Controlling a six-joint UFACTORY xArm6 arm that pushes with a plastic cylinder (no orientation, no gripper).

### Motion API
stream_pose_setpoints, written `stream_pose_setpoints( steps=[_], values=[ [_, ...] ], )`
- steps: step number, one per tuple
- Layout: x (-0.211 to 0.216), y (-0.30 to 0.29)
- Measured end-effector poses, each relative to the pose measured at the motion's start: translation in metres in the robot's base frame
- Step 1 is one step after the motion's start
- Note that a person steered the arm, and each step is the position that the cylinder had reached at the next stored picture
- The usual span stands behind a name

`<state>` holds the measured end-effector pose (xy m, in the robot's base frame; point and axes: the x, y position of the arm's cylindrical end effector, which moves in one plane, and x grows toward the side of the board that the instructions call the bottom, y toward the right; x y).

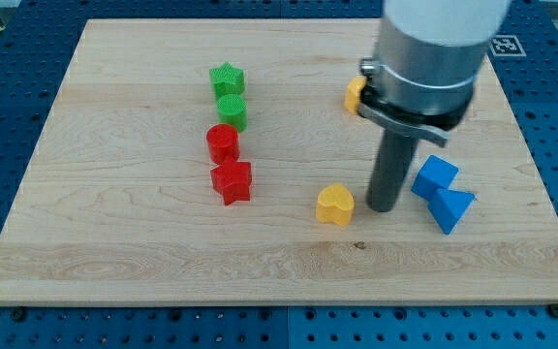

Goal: Move blue cube closer to yellow hexagon

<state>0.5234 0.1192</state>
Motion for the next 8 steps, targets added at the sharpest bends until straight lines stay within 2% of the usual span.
stream_pose_setpoints(
  steps=[2,3,5,8],
  values=[
    [0.000,0.093],
    [0.000,0.112],
    [-0.008,0.084],
    [-0.064,0.042]
  ],
)
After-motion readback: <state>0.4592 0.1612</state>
